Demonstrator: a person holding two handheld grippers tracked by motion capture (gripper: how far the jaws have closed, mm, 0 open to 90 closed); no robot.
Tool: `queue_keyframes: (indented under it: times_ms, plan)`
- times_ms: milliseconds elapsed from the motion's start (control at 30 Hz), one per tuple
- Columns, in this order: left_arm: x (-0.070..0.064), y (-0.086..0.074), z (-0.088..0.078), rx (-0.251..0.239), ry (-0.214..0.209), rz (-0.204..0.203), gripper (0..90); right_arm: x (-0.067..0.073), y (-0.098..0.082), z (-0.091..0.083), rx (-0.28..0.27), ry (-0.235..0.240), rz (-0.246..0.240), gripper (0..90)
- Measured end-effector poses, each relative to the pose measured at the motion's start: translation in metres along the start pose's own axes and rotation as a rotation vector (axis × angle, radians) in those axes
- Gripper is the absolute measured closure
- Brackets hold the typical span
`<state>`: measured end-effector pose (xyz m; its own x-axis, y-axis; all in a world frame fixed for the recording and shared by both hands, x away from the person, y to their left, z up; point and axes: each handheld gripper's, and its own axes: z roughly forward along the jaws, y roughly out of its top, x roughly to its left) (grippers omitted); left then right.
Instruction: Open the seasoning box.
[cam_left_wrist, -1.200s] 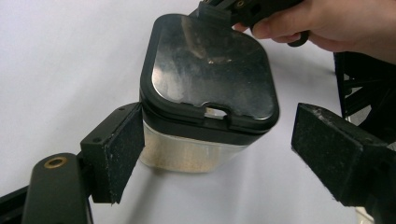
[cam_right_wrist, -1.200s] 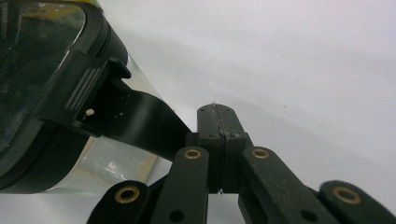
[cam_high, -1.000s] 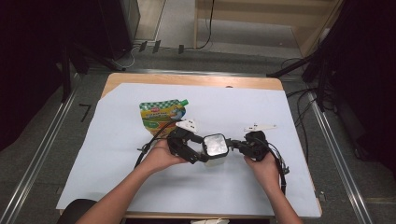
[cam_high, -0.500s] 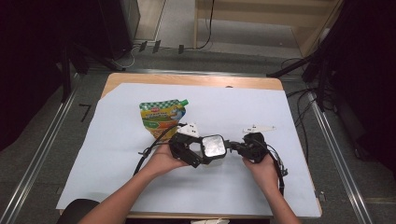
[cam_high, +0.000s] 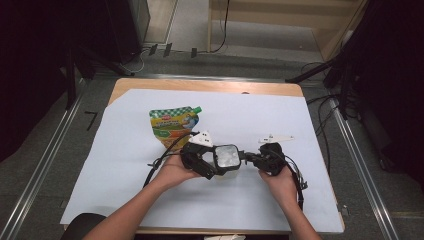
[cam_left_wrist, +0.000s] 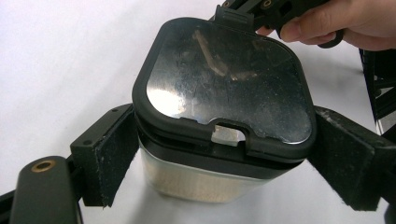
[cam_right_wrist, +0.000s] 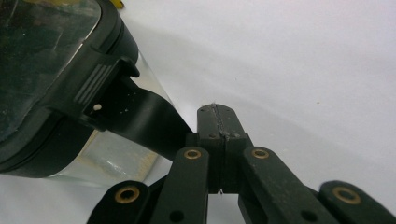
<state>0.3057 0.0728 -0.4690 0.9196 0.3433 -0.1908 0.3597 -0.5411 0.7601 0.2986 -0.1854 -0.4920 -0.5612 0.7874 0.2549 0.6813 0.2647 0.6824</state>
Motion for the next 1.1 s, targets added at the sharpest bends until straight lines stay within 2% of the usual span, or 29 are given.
queue_keyframes:
  times_ms: [367, 533, 733, 933, 1000, 1033, 1067, 1100]
  plan:
    - [-0.002, 0.004, -0.003, -0.018, -0.002, 0.018, 14.3, 0.002, 0.0, -0.001, 0.0, 0.0, -0.006, 90.0]
    - [-0.006, 0.009, -0.004, -0.016, -0.007, 0.05, 14.2, 0.005, 0.0, -0.001, 0.001, -0.005, -0.022, 90.0]
    - [-0.008, 0.014, -0.008, -0.026, -0.009, 0.058, 14.4, 0.007, 0.0, -0.003, 0.0, 0.001, -0.03, 90.0]
    - [-0.009, 0.019, -0.012, -0.047, -0.02, 0.047, 15.1, 0.009, -0.001, -0.004, -0.001, 0.004, -0.033, 90.0]
    - [-0.009, 0.02, -0.014, -0.069, -0.061, 0.021, 21.9, 0.01, -0.001, -0.005, -0.004, 0.008, -0.03, 90.0]
    - [-0.009, 0.02, -0.015, -0.084, -0.096, 0.008, 30.3, 0.01, -0.002, -0.005, 0.0, 0.007, -0.03, 90.0]
    - [-0.01, 0.021, -0.016, -0.084, -0.092, 0.013, 34.9, 0.011, -0.002, -0.005, -0.002, 0.007, -0.035, 90.0]
    - [-0.011, 0.022, -0.016, -0.078, -0.086, 0.017, 35.6, 0.012, -0.002, -0.006, -0.001, 0.007, -0.032, 90.0]
